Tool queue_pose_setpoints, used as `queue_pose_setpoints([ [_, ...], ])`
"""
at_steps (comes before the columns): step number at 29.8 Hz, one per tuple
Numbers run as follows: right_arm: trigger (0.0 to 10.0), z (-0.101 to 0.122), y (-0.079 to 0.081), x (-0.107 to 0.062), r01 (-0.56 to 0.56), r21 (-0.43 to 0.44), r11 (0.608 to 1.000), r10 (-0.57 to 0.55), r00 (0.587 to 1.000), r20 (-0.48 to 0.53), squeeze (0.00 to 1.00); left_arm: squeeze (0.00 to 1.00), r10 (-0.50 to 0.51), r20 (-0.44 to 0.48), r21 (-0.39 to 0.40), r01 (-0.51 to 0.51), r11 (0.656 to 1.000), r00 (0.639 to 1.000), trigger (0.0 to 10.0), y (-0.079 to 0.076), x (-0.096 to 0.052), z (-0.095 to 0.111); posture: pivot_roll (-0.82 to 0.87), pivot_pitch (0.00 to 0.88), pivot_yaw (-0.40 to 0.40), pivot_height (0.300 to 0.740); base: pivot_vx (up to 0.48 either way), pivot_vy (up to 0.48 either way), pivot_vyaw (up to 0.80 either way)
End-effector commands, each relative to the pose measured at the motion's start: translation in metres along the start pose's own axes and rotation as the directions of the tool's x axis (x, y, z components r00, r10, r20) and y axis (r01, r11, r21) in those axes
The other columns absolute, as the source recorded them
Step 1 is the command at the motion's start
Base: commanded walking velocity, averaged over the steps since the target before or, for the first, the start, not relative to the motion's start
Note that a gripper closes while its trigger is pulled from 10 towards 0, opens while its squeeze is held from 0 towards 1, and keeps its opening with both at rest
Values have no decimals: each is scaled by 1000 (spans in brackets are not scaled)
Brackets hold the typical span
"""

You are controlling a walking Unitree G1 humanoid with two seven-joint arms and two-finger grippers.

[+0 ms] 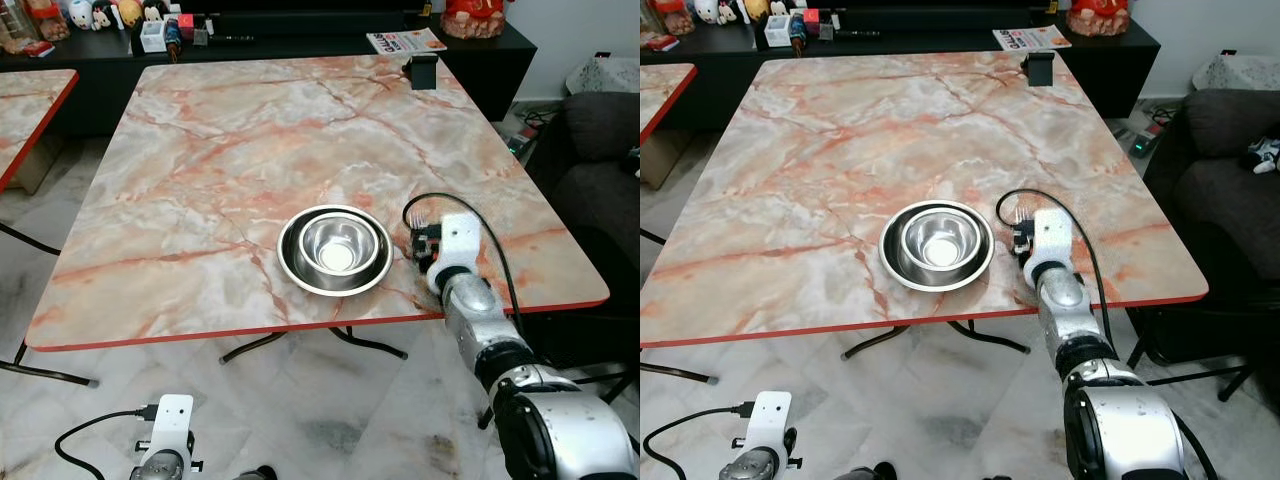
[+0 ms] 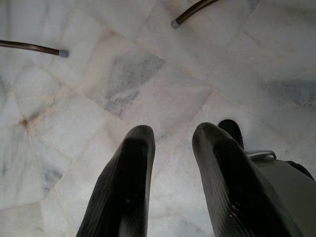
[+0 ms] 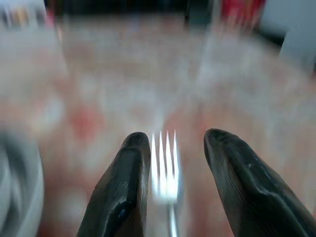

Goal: Setting the table

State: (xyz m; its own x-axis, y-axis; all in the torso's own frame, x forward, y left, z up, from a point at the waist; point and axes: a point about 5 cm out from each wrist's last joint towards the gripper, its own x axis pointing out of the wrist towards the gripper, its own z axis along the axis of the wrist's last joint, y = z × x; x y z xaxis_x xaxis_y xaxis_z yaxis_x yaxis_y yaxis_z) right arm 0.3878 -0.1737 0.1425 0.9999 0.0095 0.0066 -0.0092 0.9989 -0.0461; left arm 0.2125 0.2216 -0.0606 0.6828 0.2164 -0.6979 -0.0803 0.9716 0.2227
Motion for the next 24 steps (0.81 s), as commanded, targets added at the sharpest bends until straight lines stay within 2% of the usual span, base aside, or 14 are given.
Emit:
queue_pose_setpoints([
  [1, 10000, 28, -6, 6, 31, 22, 999, -34, 992, 124, 0, 0, 11, -31, 9, -11, 1000, 999, 10000, 3, -1, -8, 36, 122, -5, 740, 0, 0, 0],
  [2, 10000, 36, -6, 6, 38, 41, 998, -45, 983, 176, 0, 0, 11, -25, 8, -10, 1000, 1000, 10000, 2, -2, -7, 35, 123, -5, 740, 0, 0, 0],
  [5, 10000, 41, -6, 6, 38, 50, 998, -48, 977, 208, 0, 0, 11, -23, 9, -11, 1000, 1000, 10000, 2, -1, -7, 35, 123, -5, 740, 0, 0, 0],
  [6, 10000, 51, -3, 6, 37, 64, 997, -53, 962, 267, 0, 0, 16, -20, 3, -16, 1000, 1000, 10000, 3, -2, -7, 32, 128, -7, 740, 0, 0, 0],
  [9, 10000, 66, 5, 3, 23, 65, 998, -44, 937, 346, 0, 0, 19, -24, -17, -19, 1000, 1000, 10000, 3, -2, -8, 30, 131, -5, 740, 0, 0, 0],
  [12, 10000, 68, 11, 2, 9, 87, 996, -40, 933, 359, 0, 0, 23, -31, -27, -24, 999, 999, 10000, 4, -2, -9, 30, 132, -5, 740, 0, 135, 0],
  [24, 10000, 66, 31, -1, -40, 124, 992, -6, 938, 347, 0, 0, 29, -30, -14, -30, 999, 999, 10000, 8, -2, -10, 39, 115, -3, 740, 0, 480, 0],
])
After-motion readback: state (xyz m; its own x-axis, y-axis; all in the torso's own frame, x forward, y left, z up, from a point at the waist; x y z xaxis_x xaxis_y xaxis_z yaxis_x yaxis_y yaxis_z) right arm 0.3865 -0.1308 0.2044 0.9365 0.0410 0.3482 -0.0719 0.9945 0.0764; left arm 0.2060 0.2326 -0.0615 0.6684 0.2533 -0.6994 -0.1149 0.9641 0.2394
